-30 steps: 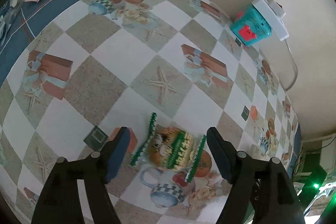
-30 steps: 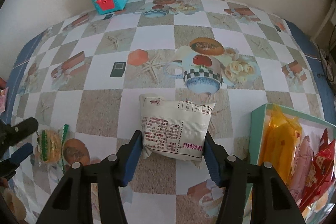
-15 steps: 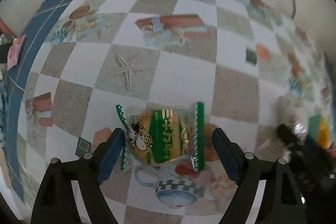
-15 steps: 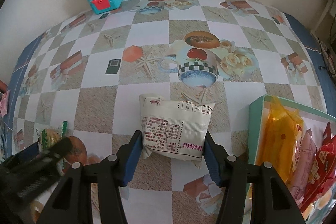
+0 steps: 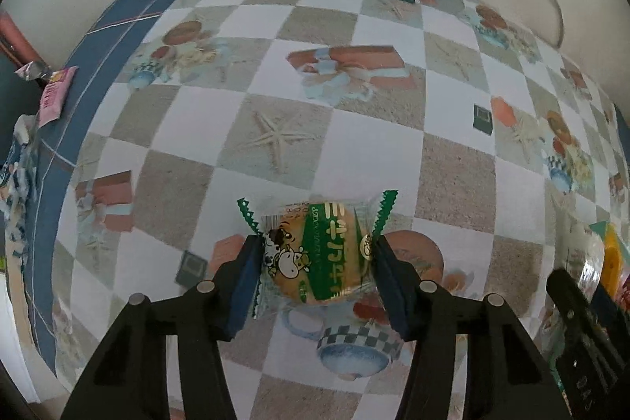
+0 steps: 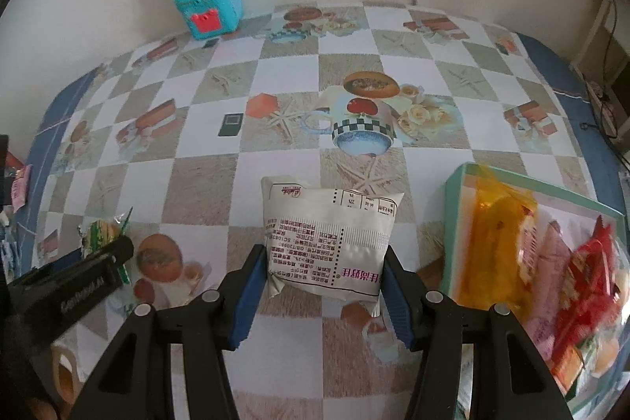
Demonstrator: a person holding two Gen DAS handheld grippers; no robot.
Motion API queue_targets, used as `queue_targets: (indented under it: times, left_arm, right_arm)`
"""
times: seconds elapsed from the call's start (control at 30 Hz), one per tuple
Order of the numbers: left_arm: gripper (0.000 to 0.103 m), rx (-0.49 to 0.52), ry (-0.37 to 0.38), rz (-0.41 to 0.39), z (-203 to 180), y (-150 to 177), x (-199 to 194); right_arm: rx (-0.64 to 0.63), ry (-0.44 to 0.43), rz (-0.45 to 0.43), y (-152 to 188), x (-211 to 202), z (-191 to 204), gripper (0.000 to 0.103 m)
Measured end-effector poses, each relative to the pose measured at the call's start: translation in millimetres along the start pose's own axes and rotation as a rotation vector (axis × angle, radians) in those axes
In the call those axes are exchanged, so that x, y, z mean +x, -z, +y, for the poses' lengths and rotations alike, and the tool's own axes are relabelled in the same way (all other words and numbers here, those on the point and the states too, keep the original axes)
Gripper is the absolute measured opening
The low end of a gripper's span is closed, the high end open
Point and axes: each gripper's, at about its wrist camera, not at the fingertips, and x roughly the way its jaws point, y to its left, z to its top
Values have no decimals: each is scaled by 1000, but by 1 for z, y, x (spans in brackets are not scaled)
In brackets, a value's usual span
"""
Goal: Organize snacks
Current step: 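Lift and carry the biscuit packet and white bread bag over the tray with both tools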
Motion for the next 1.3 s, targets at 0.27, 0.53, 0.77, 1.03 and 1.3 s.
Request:
queue_targets:
  times: [0.27, 0.53, 0.77, 1.03, 1.3]
  left_arm:
    - [58, -21, 41, -80, 3, 14, -50]
    - [58, -19, 112, -133, -16, 33, -96]
    - [58, 47, 117, -182, -49, 59, -128]
    - [58, 217, 218, -203, -124, 89, -156]
    - [58, 406, 330, -105, -216, 123, -147]
  right_arm:
    - [44, -14, -44, 23, -43, -14, 59]
    - [98, 7, -68, 53, -79, -42, 59]
    - [196, 1, -96, 75, -103, -83, 59]
    - [363, 114, -123, 86, -120, -171, 59]
    - [481, 152, -74, 97, -109, -239, 60]
